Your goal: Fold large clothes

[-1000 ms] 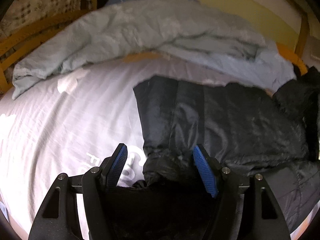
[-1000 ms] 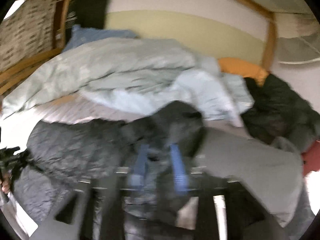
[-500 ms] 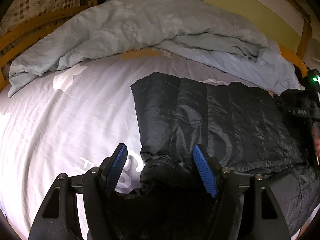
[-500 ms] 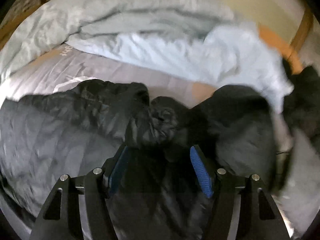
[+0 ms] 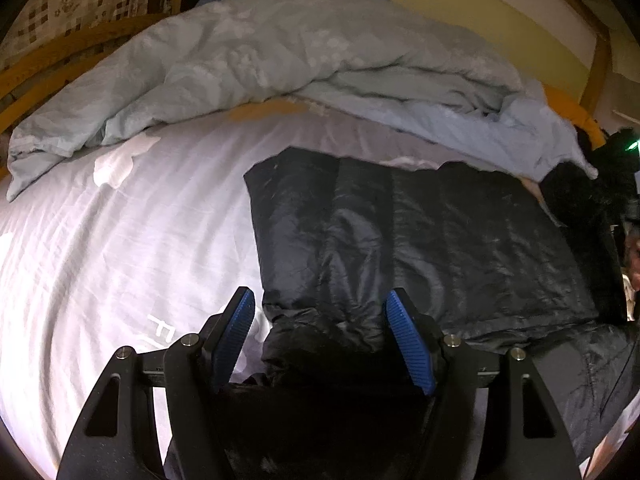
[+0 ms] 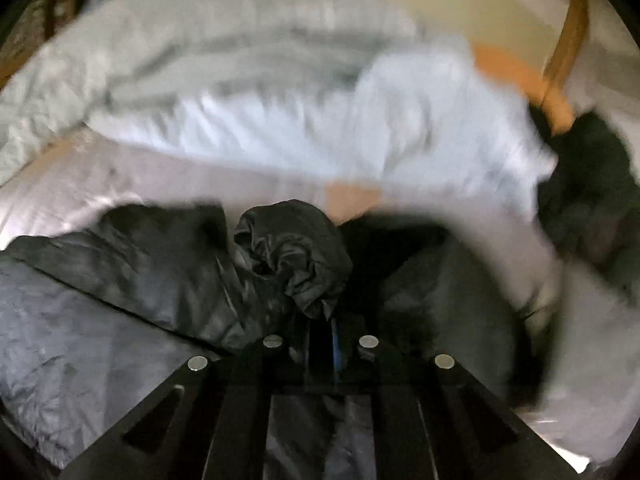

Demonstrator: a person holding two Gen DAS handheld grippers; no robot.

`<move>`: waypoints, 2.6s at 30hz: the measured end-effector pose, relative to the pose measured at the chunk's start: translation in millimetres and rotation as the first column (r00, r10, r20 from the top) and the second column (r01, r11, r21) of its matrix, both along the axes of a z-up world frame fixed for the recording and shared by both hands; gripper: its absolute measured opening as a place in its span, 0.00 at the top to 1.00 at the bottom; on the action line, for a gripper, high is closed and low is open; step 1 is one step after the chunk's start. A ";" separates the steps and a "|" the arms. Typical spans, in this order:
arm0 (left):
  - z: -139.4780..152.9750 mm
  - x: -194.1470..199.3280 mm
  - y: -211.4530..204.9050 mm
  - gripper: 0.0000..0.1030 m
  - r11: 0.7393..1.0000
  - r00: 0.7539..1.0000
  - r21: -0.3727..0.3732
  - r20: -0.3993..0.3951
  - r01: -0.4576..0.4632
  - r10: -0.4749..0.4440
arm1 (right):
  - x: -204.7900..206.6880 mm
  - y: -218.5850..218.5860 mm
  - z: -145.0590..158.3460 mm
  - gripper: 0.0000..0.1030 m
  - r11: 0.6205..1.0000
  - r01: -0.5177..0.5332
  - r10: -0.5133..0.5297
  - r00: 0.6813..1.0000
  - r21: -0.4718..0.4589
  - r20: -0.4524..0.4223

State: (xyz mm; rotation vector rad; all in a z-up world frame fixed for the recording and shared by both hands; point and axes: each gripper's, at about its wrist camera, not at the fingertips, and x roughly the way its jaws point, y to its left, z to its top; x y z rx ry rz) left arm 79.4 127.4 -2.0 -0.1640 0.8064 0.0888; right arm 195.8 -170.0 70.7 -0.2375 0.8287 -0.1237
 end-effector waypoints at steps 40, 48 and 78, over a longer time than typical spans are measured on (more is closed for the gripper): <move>22.5 -19.8 32.5 0.30 0.997 0.998 -0.066 0.056 -0.037 0.040 | -75.0 166.5 1.1 0.28 0.903 -0.302 0.341 0.937 0.306 -0.081; 12.9 -12.9 28.9 0.29 0.999 1.000 -0.037 0.008 -0.024 0.024 | -51.5 195.4 -65.0 0.49 0.935 -0.348 0.355 0.913 0.072 -0.202; 10.1 -13.3 11.0 0.30 0.999 0.999 0.000 -0.010 0.040 -0.040 | -141.8 183.6 -27.4 0.39 0.868 -0.445 0.483 0.859 0.220 -0.168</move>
